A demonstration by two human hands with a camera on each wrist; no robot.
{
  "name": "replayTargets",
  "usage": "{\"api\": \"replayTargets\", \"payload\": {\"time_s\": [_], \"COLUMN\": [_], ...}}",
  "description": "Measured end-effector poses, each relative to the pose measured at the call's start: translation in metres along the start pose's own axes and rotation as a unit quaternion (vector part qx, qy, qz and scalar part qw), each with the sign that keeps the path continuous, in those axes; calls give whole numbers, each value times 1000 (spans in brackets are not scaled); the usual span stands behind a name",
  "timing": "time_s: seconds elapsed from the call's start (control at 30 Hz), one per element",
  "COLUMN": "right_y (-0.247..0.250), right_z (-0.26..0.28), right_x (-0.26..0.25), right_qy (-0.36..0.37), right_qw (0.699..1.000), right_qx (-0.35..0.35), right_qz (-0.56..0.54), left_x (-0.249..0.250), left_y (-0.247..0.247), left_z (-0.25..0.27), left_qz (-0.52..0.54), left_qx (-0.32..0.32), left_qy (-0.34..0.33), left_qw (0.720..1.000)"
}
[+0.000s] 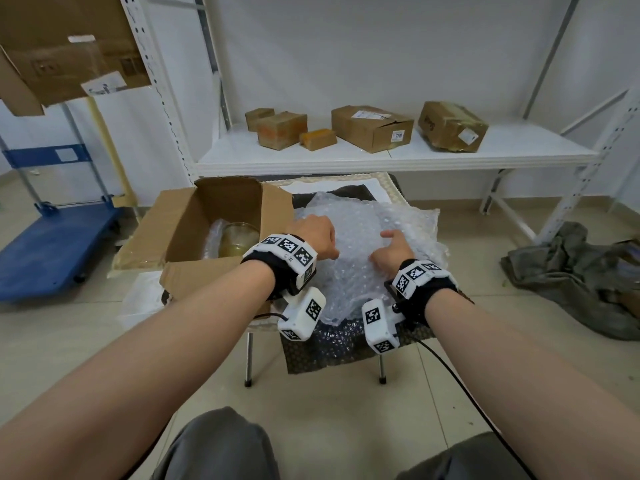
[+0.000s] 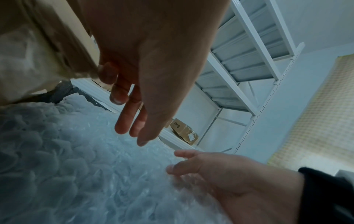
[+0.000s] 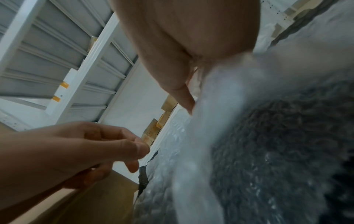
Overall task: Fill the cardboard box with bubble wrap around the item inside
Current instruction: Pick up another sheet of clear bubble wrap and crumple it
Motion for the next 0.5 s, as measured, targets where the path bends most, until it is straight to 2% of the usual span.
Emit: {"api": "replayTargets", "payload": {"time_s": [0.07,0.2,0.3,0.5], "right_y": [8,27,41,52], "right_z": [0,2,-1,14], "right_x": [-4,-7,-2,22], "right_qy": [19,4,2,11], "right_qw": [999,997,994,971], "right_qx": [21,53,76,95], "right_qz": [-15,-51,-81,-220], "left_x": [2,7,11,22], "left_y": [0,2,-3,-29], "left_z": [1,4,6,8], "left_qz": [6,22,17,87], "left_qx": [7,42,43,57], "left_qy": [-4,-13,-16,-30], "left_qw": [1000,999,999,994]}}
Point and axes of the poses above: each hand's wrist, its own z-axis away from the middle knuckle, its own y-axis out of the back of the hand, x = y × z, the point moved 7 cm from there along -z, towards the middle knuckle, and after that the axes turned 2 degrees about x, right-handed, at the moved point
